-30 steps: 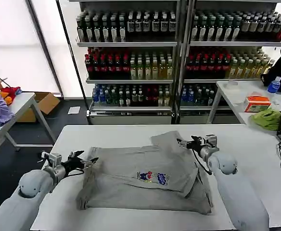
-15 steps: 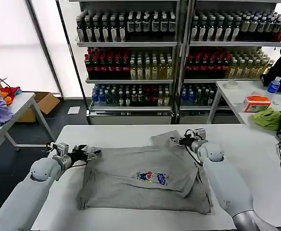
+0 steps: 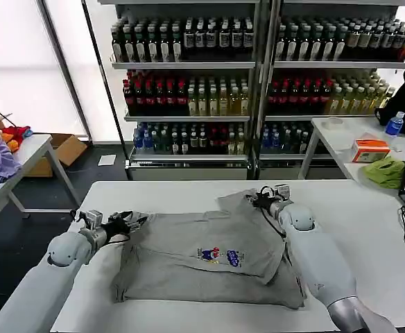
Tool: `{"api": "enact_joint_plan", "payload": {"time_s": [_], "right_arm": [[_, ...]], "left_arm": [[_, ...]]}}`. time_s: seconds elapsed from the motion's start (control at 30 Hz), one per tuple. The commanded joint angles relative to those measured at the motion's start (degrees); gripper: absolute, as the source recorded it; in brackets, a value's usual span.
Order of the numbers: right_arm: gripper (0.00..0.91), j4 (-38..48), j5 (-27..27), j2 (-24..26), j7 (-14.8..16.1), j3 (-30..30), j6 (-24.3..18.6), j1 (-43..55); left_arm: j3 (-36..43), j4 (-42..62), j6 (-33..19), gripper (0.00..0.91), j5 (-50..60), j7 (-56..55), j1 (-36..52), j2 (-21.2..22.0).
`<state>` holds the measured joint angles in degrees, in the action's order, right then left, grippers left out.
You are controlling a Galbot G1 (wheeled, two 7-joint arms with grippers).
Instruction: Fold and organize the clothes.
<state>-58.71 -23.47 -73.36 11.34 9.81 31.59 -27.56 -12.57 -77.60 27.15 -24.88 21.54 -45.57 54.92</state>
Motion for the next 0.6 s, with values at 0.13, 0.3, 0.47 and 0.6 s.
{"api": "enact_joint_plan", "payload": {"time_s": [0.13, 0.3, 0.47, 0.6], "right_arm": [[0.0, 0.12, 0.19, -0.66, -0.18, 0.08, 0.08, -0.37], [0.0, -1.86, -2.2, -0.97, -0.57, 1.44, 0.35, -0.69], [0.0, -7.27, -5.67, -0.62, -1.51, 4.01, 1.23, -1.92], [0.0, -12.61, -9.14, 0.53, -2.82, 5.47, 1.55, -4.1]], "left_arm": [[0.07, -1.58, -0.7, 0.01, 0.13, 0.3, -2.12, 0.16], [-0.46, -2.37, -1.82, 0.01, -1.83, -0.53, -1.65, -0.08], [-2.19, -5.66, -1.64, 0.01, -5.41, -3.04, -2.08, -0.18], [-3.53, -8.25, -1.69, 0.01, -7.08, -4.14, -2.77, -0.72]]}}
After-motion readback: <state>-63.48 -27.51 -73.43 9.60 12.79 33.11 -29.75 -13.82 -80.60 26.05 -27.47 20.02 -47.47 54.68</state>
